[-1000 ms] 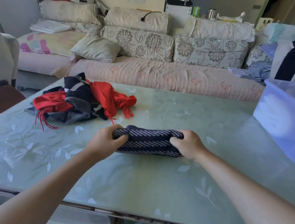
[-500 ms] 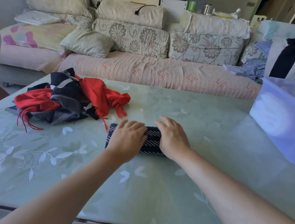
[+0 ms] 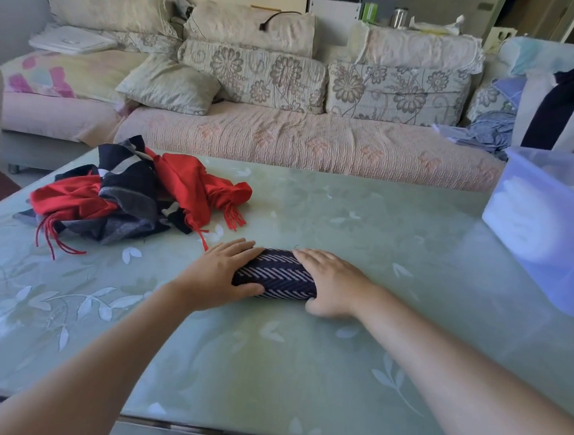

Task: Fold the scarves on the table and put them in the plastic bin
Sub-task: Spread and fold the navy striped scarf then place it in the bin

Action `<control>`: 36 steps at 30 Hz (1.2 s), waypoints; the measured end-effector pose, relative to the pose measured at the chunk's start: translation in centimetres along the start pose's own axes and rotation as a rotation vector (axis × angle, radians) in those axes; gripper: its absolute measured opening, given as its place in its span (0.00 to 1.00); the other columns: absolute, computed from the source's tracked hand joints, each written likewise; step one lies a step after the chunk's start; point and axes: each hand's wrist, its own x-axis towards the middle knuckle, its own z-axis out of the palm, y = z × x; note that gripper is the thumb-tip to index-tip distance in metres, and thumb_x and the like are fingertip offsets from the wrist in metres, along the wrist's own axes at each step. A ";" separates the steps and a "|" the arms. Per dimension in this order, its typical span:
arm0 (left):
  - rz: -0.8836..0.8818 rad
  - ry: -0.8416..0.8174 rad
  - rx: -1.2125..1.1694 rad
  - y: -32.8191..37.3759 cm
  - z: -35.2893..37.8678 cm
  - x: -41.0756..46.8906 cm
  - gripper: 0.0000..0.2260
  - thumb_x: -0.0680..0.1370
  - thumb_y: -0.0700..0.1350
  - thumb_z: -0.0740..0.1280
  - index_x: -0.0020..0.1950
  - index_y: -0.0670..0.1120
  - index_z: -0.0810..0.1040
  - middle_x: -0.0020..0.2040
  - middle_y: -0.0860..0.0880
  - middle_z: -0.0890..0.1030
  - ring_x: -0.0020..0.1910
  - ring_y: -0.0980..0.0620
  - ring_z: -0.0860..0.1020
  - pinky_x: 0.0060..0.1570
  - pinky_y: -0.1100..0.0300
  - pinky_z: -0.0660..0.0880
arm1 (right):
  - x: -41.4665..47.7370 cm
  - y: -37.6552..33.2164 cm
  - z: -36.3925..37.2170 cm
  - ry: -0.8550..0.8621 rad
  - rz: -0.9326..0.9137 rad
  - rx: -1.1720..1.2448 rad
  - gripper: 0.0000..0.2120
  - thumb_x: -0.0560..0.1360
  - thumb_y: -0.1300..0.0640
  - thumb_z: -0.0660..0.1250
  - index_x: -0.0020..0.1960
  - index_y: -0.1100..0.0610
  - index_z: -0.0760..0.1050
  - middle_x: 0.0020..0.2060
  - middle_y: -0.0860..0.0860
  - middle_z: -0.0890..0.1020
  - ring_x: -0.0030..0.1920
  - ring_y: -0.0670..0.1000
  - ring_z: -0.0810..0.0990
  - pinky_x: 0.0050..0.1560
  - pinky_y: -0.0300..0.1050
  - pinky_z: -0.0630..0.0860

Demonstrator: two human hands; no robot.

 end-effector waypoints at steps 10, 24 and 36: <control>0.069 0.009 0.014 2.2 -1.5 0.6 0.34 0.65 0.38 0.65 0.73 0.47 0.69 0.64 0.49 0.76 0.65 0.48 0.73 0.61 0.56 0.72 | -1.4 -0.1 -1.0 0.103 0.041 -0.225 0.32 0.73 0.66 0.63 0.75 0.53 0.62 0.59 0.54 0.78 0.60 0.58 0.75 0.56 0.50 0.74; 0.166 0.043 0.049 21.4 1.1 9.6 0.27 0.73 0.32 0.58 0.65 0.53 0.78 0.61 0.49 0.81 0.59 0.45 0.78 0.56 0.54 0.75 | -17.7 17.3 -2.7 0.294 0.310 -0.204 0.26 0.67 0.71 0.59 0.61 0.53 0.75 0.52 0.49 0.80 0.57 0.56 0.75 0.46 0.52 0.78; 0.375 -0.144 -0.035 37.3 6.4 13.7 0.18 0.84 0.52 0.52 0.73 0.53 0.67 0.71 0.52 0.73 0.68 0.49 0.70 0.68 0.52 0.64 | -29.3 23.5 -0.2 0.183 0.342 -0.194 0.40 0.66 0.67 0.68 0.78 0.57 0.62 0.74 0.53 0.68 0.74 0.58 0.66 0.66 0.53 0.73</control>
